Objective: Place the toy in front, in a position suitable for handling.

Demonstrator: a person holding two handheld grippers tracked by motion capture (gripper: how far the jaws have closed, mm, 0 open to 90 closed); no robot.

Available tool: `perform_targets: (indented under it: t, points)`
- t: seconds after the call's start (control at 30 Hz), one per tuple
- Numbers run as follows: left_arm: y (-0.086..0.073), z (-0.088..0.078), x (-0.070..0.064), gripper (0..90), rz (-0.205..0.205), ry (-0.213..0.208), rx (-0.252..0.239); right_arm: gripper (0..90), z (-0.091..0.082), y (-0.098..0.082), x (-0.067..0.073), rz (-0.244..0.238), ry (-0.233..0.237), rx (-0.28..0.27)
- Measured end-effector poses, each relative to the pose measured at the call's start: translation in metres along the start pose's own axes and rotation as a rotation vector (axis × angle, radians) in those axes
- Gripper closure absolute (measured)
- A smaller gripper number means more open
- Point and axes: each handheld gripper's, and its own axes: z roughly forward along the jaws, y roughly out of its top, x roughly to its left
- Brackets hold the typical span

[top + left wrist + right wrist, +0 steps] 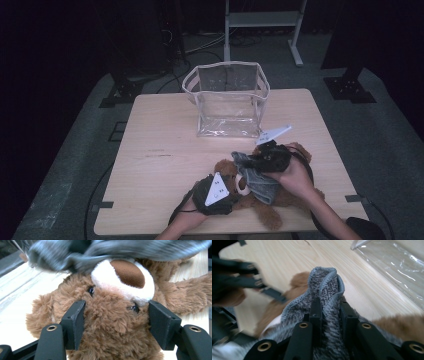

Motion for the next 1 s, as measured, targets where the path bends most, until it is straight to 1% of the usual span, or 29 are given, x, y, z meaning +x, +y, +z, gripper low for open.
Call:
perform_targets:
  t: [0.07, 0.13, 0.17, 0.2, 0.23, 0.27, 0.3, 0.33, 0.4, 0.43, 0.47, 0.53, 0.57, 0.63, 0.67, 0.7, 0.73, 0.83, 0.87, 0.93, 0.97, 1.0]
  points:
    - [0.001, 0.0, 0.003, 34.7, -0.01, 0.0, 0.001, 74.7, -0.011, -0.007, 0.006, 0.0, 0.003, -0.021]
    - [0.002, 0.001, 0.005, 34.5, -0.036, 0.004, -0.005, 74.7, -0.021, -0.016, 0.014, 0.011, 0.009, -0.039]
    - [0.002, 0.002, 0.007, 34.4, -0.049, 0.004, -0.009, 74.7, -0.024, -0.019, 0.016, 0.011, 0.007, -0.04]
    - [0.003, 0.002, 0.009, 34.0, -0.054, 0.006, -0.009, 74.7, -0.025, -0.024, 0.019, 0.011, 0.004, -0.04]
    - [0.004, 0.003, 0.011, 33.6, -0.066, 0.006, -0.01, 74.6, -0.025, -0.027, 0.02, 0.012, 0.001, -0.037]
    - [0.005, 0.003, 0.012, 33.1, -0.071, 0.007, -0.011, 74.6, -0.023, -0.03, 0.021, 0.002, -0.012, -0.031]
    - [0.006, 0.003, 0.014, 32.6, -0.08, 0.007, -0.017, 74.6, -0.022, -0.031, 0.02, 0.004, -0.016, -0.028]
    - [0.006, 0.003, 0.015, 31.6, -0.079, 0.007, -0.016, 74.6, -0.019, -0.033, 0.017, 0.022, -0.01, -0.038]
    - [0.007, 0.001, 0.019, 29.7, -0.083, 0.005, -0.031, 74.7, -0.015, -0.033, 0.011, 0.038, -0.009, -0.048]
    - [0.008, -0.002, 0.021, 29.7, -0.083, 0.002, -0.039, 74.7, -0.013, -0.032, 0.008, 0.033, -0.02, -0.05]
    - [0.008, -0.003, 0.023, 29.4, -0.082, -0.003, -0.044, 74.7, -0.01, -0.031, 0.004, 0.032, -0.042, -0.049]
    - [0.009, -0.005, 0.028, 29.2, -0.078, -0.008, -0.044, 74.8, -0.006, -0.03, -0.004, 0.032, -0.059, -0.055]
    - [0.008, -0.005, 0.029, 29.9, -0.085, -0.006, -0.042, 74.8, -0.004, -0.029, -0.007, 0.033, -0.067, -0.056]
    - [0.006, -0.002, 0.033, 34.8, -0.08, -0.009, -0.023, 74.7, -0.002, -0.026, -0.012, 0.041, -0.056, -0.057]
    - [0.005, -0.001, 0.034, 36.5, -0.083, -0.013, -0.019, 74.7, -0.002, -0.026, -0.012, 0.026, -0.055, -0.062]
    - [0.004, 0.001, 0.035, 37.5, -0.096, -0.022, -0.018, 74.9, -0.003, -0.025, -0.011, 0.024, -0.055, -0.065]
    - [0.003, 0.002, 0.035, 38.7, -0.096, -0.023, -0.017, 75.1, -0.006, -0.024, -0.009, 0.023, -0.043, -0.08]
    - [0.005, 0.004, 0.037, 39.8, -0.101, -0.022, -0.015, 75.2, -0.014, -0.022, 0.003, -0.012, -0.019, -0.097]
    - [0.005, 0.004, 0.038, 39.9, -0.106, -0.023, -0.01, 75.1, -0.016, -0.022, 0.009, -0.03, -0.001, -0.092]
    - [0.006, 0.005, 0.041, 40.1, -0.123, -0.028, -0.012, 74.6, -0.015, -0.023, 0.018, -0.069, 0.021, -0.076]
    - [0.006, 0.006, 0.042, 40.2, -0.131, -0.027, -0.013, 74.6, -0.013, -0.025, 0.022, -0.094, 0.017, -0.062]
    - [0.006, 0.007, 0.043, 40.2, -0.139, -0.026, -0.017, 74.5, -0.01, -0.027, 0.025, -0.116, -0.005, -0.044]
